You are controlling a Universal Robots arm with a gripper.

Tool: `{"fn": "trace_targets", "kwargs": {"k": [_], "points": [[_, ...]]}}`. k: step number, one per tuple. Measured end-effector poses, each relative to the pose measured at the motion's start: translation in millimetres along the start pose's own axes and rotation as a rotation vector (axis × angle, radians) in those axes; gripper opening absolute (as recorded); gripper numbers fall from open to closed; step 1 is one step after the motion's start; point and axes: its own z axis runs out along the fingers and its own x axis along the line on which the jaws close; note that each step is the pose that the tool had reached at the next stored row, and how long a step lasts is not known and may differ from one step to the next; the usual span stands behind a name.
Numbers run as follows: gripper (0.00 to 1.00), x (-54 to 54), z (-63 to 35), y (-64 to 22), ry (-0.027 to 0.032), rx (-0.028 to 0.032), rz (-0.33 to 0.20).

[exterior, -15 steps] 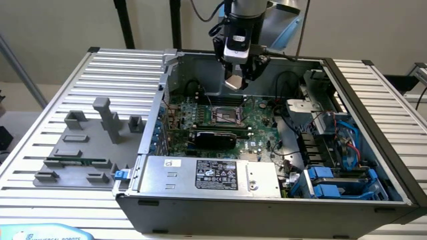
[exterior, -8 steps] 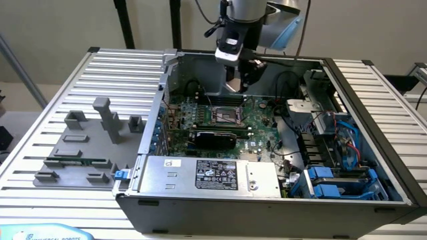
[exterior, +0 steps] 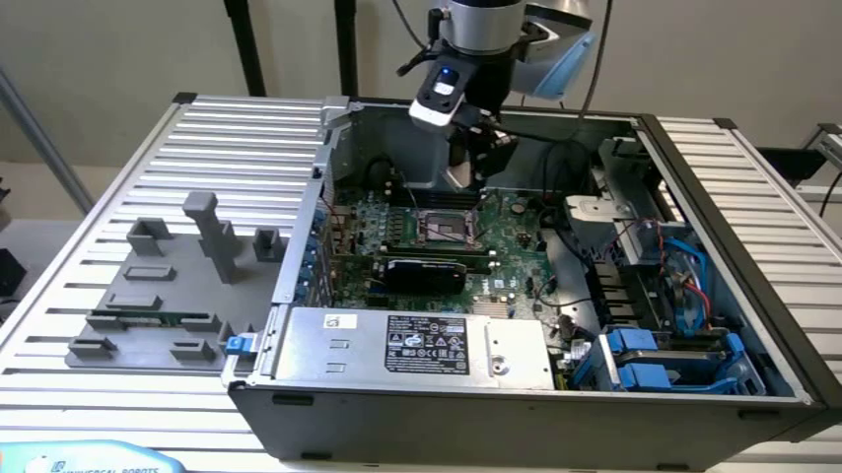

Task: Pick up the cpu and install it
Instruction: 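Place the cpu into insertion slot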

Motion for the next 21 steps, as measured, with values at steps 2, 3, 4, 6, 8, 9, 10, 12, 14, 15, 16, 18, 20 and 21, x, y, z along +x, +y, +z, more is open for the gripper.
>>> {"fn": "trace_targets", "kwargs": {"k": [2, 3, 4, 6, 8, 9, 10, 12, 14, 15, 16, 18, 20, 21], "points": [[0.55, 0.0, 2.1, -0.2, -0.0027, 0.0001, 0.037], [0.55, 0.0, 3.1, -0.2, -0.004, 0.0002, 0.055], [0.55, 0.0, 4.2, -0.3, -0.0053, 0.0002, 0.073], [0.55, -0.1, 6.3, -0.5, -0.0079, 0.0005, 0.109], [0.55, -0.1, 8.3, -0.7, -0.0105, 0.0009, 0.145], [0.55, -0.1, 9.4, -0.7, -0.0119, 0.001, 0.165], [0.55, -0.1, 10.4, -0.8, -0.013, 0.0011, 0.182], [0.55, -0.1, 12.5, -1.0, -0.0157, 0.0014, 0.219], [0.55, -0.2, 14.8, -1.2, -0.0182, 0.0018, 0.253], [0.55, -0.2, 15.9, -1.3, -0.0195, 0.0022, 0.268], [0.55, -0.2, 17.0, -1.4, -0.0207, 0.0027, 0.283], [0.55, -0.2, 19.1, -1.5, -0.0228, 0.0038, 0.312], [0.55, -0.2, 21.2, -1.7, -0.0248, 0.0053, 0.337], [0.55, -0.2, 22.2, -1.9, -0.0259, 0.0061, 0.347]]}}
